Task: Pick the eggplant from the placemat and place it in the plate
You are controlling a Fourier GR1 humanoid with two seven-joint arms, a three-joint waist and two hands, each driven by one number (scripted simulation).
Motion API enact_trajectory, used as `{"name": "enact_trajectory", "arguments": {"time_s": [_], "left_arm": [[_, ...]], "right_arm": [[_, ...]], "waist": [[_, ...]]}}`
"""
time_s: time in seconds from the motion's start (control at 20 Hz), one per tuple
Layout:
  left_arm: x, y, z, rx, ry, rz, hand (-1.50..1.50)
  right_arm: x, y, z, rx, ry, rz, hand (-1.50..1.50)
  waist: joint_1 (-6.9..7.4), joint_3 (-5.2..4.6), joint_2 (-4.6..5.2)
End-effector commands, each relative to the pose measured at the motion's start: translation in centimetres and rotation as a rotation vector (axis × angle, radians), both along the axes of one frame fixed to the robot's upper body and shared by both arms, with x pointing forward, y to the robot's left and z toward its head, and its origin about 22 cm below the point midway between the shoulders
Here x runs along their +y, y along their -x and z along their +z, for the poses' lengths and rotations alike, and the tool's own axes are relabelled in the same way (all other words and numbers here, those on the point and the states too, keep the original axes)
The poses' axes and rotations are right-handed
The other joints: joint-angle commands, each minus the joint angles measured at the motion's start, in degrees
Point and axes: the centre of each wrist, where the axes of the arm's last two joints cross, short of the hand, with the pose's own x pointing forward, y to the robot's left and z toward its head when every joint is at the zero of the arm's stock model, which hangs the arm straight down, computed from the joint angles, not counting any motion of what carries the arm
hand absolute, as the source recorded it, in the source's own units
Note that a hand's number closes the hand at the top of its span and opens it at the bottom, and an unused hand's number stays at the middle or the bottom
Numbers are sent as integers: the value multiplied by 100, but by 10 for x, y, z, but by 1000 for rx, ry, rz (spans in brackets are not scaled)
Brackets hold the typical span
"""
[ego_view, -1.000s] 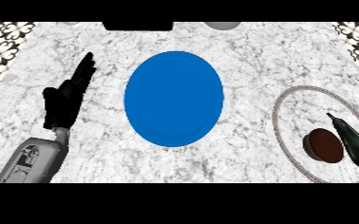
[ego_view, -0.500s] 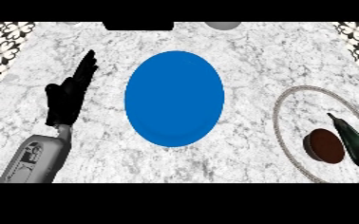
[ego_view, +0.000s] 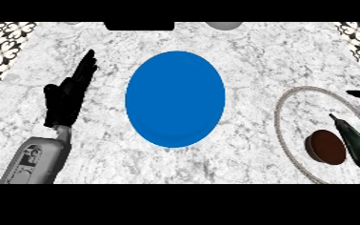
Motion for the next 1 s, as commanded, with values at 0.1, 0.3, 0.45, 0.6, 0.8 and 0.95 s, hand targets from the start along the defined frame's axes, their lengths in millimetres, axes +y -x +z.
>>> {"name": "enact_trajectory", "arguments": {"time_s": [0.1,0.3,0.45,0.6,0.8,0.95], "left_arm": [[9,-11,-7,7,11,12,0],[-11,0,-5,8,12,3,0],[-1,-5,6,-8,-4,12,0],[-15,-7,2,-11,5,7,0],[8,5,-11,1,-6,17,0],[-1,2,6,-13,-16,-4,0]], "right_arm": [[-11,10,-27,40,0,4,-150],[6,-1,-47,77,19,26,-150],[-8,11,-47,101,27,16,-150],[-18,8,-71,98,18,1,-150],[-13,6,-52,114,21,7,-150],[-23,14,-66,7,50,42,150]], "waist": [[-47,-1,-3],[-24,-1,-5],[-49,-2,-12],[-2,3,3],[-40,-2,-12],[-11,2,-3]]}}
